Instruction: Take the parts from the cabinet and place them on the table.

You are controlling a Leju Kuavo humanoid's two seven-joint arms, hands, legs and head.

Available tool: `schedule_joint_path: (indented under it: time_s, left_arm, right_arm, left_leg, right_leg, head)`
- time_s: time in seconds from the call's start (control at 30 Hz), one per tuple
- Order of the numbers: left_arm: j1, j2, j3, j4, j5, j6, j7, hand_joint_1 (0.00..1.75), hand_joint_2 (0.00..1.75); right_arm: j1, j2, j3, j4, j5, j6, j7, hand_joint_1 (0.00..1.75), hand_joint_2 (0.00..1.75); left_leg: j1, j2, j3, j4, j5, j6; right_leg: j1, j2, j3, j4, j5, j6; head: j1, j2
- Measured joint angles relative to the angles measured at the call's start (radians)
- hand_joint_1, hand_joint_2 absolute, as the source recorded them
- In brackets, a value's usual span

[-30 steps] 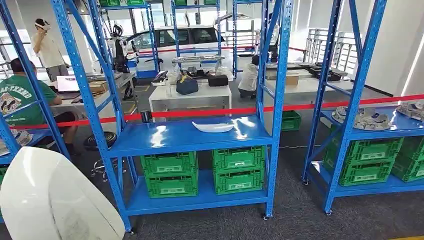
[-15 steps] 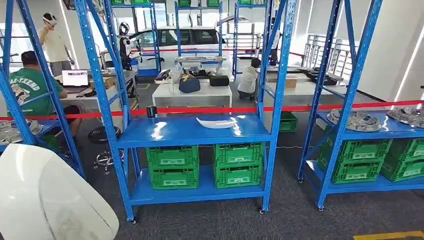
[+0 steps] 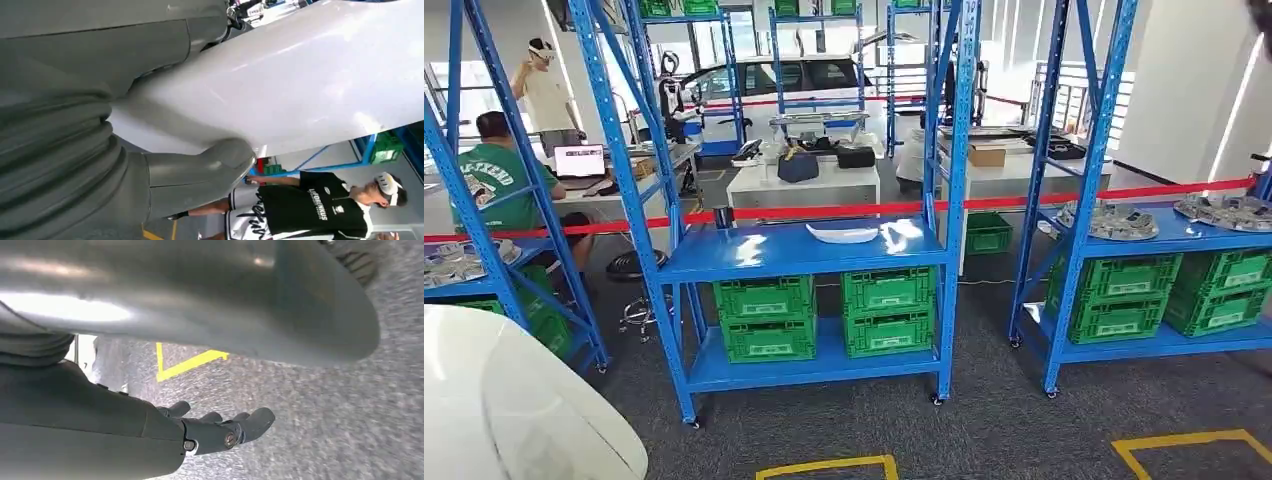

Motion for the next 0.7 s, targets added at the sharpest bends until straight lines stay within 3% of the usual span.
schedule_joint_path:
  time_s: [0.03,0.07,0.1,0.13,0.17,0.2,0.27,0.3,0.33,0.37,0.4,0.43,0.47,0.5,0.53,0.57,0.6,0.63,0.67,0.7]
  left_arm:
    - [0.0,-0.001,0.001,0.003,-0.004,-0.001,-0.004,1.75,1.75]
    - [0.0,-0.001,0.001,0.004,-0.007,-0.001,-0.005,1.75,1.75]
    - [0.0,-0.001,0.001,0.004,-0.008,-0.001,-0.007,1.75,1.75]
    - [0.0,-0.001,0.003,0.003,-0.008,-0.001,-0.01,1.75,1.75]
    - [0.0,-0.001,0.009,-0.004,-0.008,-0.001,-0.011,1.75,1.75]
    - [0.001,0.002,0.015,-0.009,-0.006,0.0,-0.013,1.75,1.75]
    - [0.017,0.01,0.036,-0.015,0.012,0.005,0.003,1.75,1.75]
    - [0.026,0.013,0.048,-0.017,0.021,0.009,0.013,1.75,1.75]
    - [0.032,0.013,0.055,-0.02,0.026,0.01,0.023,1.75,1.75]
    - [0.034,0.011,0.056,-0.024,0.024,0.013,0.04,1.75,1.75]
    - [0.035,0.007,0.056,-0.027,0.013,0.019,0.06,1.75,1.75]
    - [0.035,0.0,0.056,-0.027,-0.001,0.023,0.079,1.75,1.75]
    - [0.035,-0.007,0.056,-0.027,-0.02,0.027,0.095,1.75,1.75]
    - [0.034,-0.012,0.056,-0.026,-0.042,0.034,0.105,1.75,1.75]
    - [0.033,-0.016,0.055,-0.025,-0.065,0.042,0.107,1.75,1.75]
    - [0.031,-0.017,0.052,-0.024,-0.09,0.053,0.108,1.75,1.75]
    - [0.028,-0.018,0.049,-0.024,-0.107,0.064,0.11,1.75,1.75]
    - [0.025,-0.019,0.048,-0.025,-0.114,0.07,0.11,1.75,1.75]
    - [0.021,-0.021,0.047,-0.026,-0.117,0.075,0.109,1.75,1.75]
    - [0.014,-0.023,0.045,-0.029,-0.116,0.076,0.107,1.75,1.75]
  right_arm:
    - [0.001,0.0,-0.001,0.0,-0.001,0.0,-0.005,0.0,0.0]
    - [0.001,0.0,-0.002,0.0,-0.001,0.0,-0.006,0.0,0.0]
    - [0.0,0.0,-0.001,0.0,0.0,0.0,-0.006,0.0,0.0]
    - [-0.002,0.0,-0.001,0.0,0.007,0.001,-0.005,0.0,0.0]
    - [-0.001,0.0,-0.001,0.0,0.016,0.002,-0.004,0.0,0.0]
    - [-0.001,0.0,-0.001,0.0,0.023,0.003,-0.003,0.0,0.0]
    - [0.0,-0.002,0.002,0.0,0.032,0.006,-0.002,0.0,0.0]
    - [0.003,-0.002,0.004,0.0,0.032,0.008,-0.005,0.0,0.0]
    - [0.005,-0.006,0.004,0.0,0.032,0.008,-0.007,0.0,0.0]
    - [0.005,-0.006,0.005,0.0,0.031,0.008,-0.006,0.0,0.0]
    - [0.006,-0.006,0.004,0.0,0.03,0.008,-0.005,0.0,0.0]
    - [0.005,-0.006,0.004,0.0,0.03,0.009,-0.005,0.0,0.0]
    - [0.004,-0.007,0.005,0.0,0.029,0.01,-0.005,0.0,0.0]
    - [0.004,-0.008,0.005,0.0,0.028,0.015,-0.007,0.0,0.0]
    - [0.003,-0.01,0.004,0.0,0.028,0.023,-0.008,0.0,0.0]
    - [0.003,-0.01,0.004,0.0,0.029,0.031,-0.008,0.0,0.0]
    - [0.004,-0.011,0.004,0.0,0.029,0.039,-0.008,0.0,0.0]
    - [0.005,-0.011,0.004,0.0,0.029,0.044,-0.011,0.0,0.0]
    - [0.004,-0.014,0.004,-0.001,0.029,0.044,-0.014,0.0,0.0]
    - [0.004,-0.013,0.004,-0.001,0.029,0.045,-0.02,0.0,0.0]
  left_leg:
    - [0.0,0.0,0.023,0.0,0.038,0.002]
    - [0.0,-0.001,0.065,-0.036,0.078,0.005]
    - [0.0,-0.001,0.126,-0.103,0.095,0.01]
    - [-0.001,-0.005,0.216,-0.21,0.069,0.018]
    - [-0.008,-0.005,0.313,-0.327,0.022,0.023]
    - [-0.009,-0.003,0.314,-0.362,0.005,0.025]
    - [-0.018,-0.003,0.298,-0.359,0.026,0.038]
    - [-0.016,-0.002,0.29,-0.364,0.04,0.048]
    - [-0.011,0.008,0.278,-0.366,0.058,0.057]
    - [-0.01,0.003,0.262,-0.368,0.067,0.068]
    - [-0.011,0.002,0.243,-0.367,0.08,0.074]
    - [-0.012,0.002,0.228,-0.365,0.092,0.076]
    - [-0.014,0.002,0.211,-0.364,0.105,0.077]
    - [-0.017,0.004,0.195,-0.361,0.116,0.077]
    - [-0.018,0.0,0.183,-0.356,0.128,0.075]
    - [-0.019,-0.009,0.162,-0.349,0.138,0.07]
    - [-0.019,-0.012,0.143,-0.339,0.147,0.067]
    - [-0.019,-0.016,0.128,-0.33,0.153,0.064]
    - [-0.02,-0.018,0.114,-0.319,0.157,0.06]
    - [-0.021,-0.023,0.107,-0.311,0.161,0.055]
  right_leg:
    - [0.0,-0.001,-0.02,0.002,0.015,0.002]
    - [0.0,-0.001,-0.041,0.004,0.029,0.005]
    - [0.0,-0.001,-0.057,0.005,0.042,0.008]
    - [0.0,0.0,-0.065,0.007,0.056,0.012]
    - [0.005,0.002,-0.07,0.009,0.064,0.018]
    - [0.004,0.001,-0.071,0.005,0.078,0.024]
    - [-0.004,0.002,-0.071,-0.014,0.109,0.038]
    - [0.0,0.003,-0.073,-0.02,0.121,0.047]
    - [-0.007,0.007,-0.081,-0.006,0.092,0.05]
    - [-0.003,0.007,-0.096,0.034,0.03,0.05]
    - [-0.005,0.007,-0.115,0.103,-0.039,0.052]
    - [-0.004,0.007,-0.131,0.176,-0.09,0.053]
    - [-0.003,0.008,-0.141,0.245,-0.119,0.054]
    - [-0.001,0.008,-0.142,0.29,-0.106,0.055]
    - [0.0,0.009,-0.132,0.309,-0.058,0.053]
    - [0.002,0.01,-0.103,0.29,-0.01,0.048]
    - [0.004,0.014,-0.052,0.233,0.019,0.042]
    - [0.009,0.034,0.02,0.142,0.01,0.032]
    - [0.009,0.068,0.084,0.049,-0.047,0.017]
    - [0.006,0.064,0.111,-0.009,-0.08,0.019]
  head:
    - [0.001,0.0]
    - [0.0,0.0]
    - [0.0,0.0]
    - [0.0,0.0]
    - [-0.001,0.001]
    - [0.0,0.0]
    - [0.0,0.0]
    - [-0.001,0.0]
    - [-0.002,0.0]
    - [0.0,0.0]
    - [0.001,0.0]
    - [0.001,0.0]
    - [0.002,0.0]
    - [0.002,0.0]
    - [0.002,0.0]
    - [0.003,0.0]
    - [0.002,0.0]
    - [0.003,0.0]
    - [0.003,0.0]
    - [0.003,0.0]
